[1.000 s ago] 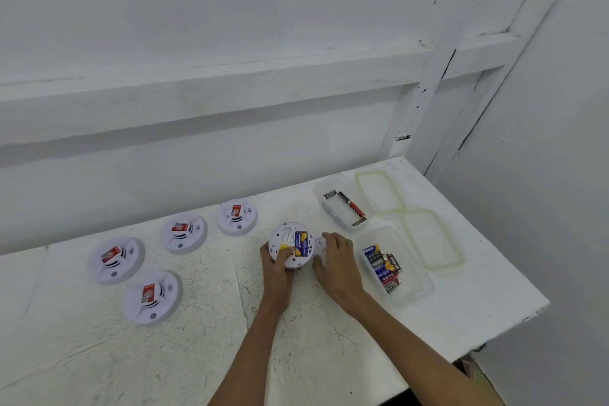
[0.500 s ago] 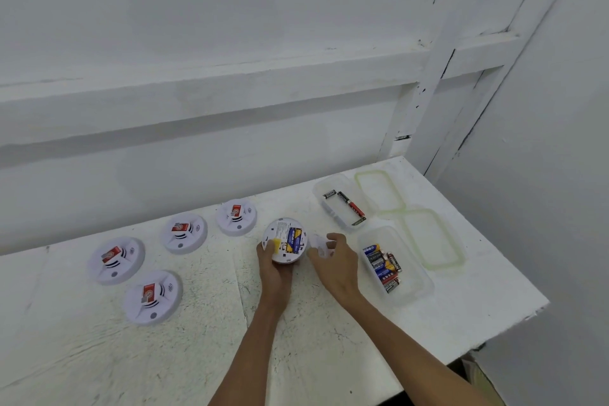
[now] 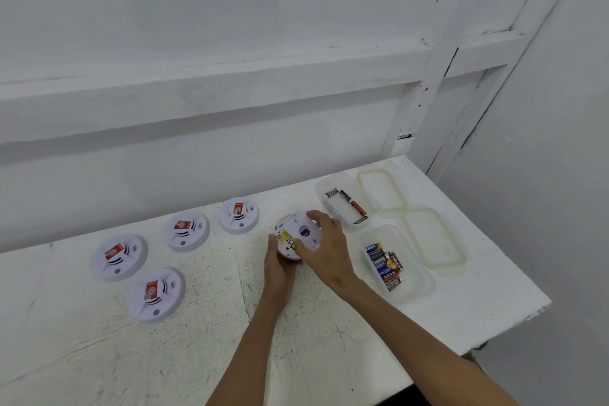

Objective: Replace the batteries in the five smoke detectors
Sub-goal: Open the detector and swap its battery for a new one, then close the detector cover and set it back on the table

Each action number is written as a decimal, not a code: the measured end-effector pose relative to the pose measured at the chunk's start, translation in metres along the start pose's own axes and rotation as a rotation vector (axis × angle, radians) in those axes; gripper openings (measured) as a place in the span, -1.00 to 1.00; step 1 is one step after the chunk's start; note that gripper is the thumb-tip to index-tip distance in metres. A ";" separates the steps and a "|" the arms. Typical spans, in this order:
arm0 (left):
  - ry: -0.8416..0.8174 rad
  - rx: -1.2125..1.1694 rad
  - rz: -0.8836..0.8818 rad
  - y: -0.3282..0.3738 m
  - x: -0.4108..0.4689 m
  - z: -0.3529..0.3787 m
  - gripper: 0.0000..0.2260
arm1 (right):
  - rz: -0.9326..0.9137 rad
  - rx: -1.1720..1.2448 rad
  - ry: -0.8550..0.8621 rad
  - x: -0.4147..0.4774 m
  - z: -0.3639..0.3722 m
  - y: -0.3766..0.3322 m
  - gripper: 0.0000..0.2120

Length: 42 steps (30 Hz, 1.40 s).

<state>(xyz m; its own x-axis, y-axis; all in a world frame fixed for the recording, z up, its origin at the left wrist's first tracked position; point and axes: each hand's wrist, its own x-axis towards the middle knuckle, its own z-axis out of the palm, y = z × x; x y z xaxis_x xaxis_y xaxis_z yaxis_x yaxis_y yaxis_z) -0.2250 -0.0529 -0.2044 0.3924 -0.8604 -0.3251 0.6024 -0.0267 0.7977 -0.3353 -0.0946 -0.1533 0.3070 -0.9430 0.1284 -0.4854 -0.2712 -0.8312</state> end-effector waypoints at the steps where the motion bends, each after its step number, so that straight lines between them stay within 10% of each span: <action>1: -0.019 0.002 0.001 0.001 -0.001 0.000 -0.53 | -0.018 -0.027 -0.014 0.000 0.001 0.001 -0.38; 19: -0.077 0.090 0.016 0.000 0.003 -0.003 -0.64 | -0.198 -0.366 -0.200 0.017 -0.023 0.005 -0.34; 27: -0.075 0.169 0.052 -0.002 -0.001 -0.004 -0.70 | -0.105 -0.245 -0.186 0.010 -0.019 0.013 -0.10; 42: -0.020 0.146 0.006 -0.004 0.002 -0.005 -0.65 | 0.017 0.006 -0.172 0.005 -0.019 0.018 -0.25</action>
<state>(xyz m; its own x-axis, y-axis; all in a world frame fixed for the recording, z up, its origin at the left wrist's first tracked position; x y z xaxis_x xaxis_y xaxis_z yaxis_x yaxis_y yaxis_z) -0.2230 -0.0522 -0.2115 0.3810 -0.8705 -0.3116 0.4920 -0.0944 0.8654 -0.3578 -0.1078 -0.1572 0.4346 -0.9004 0.0198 -0.4867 -0.2533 -0.8360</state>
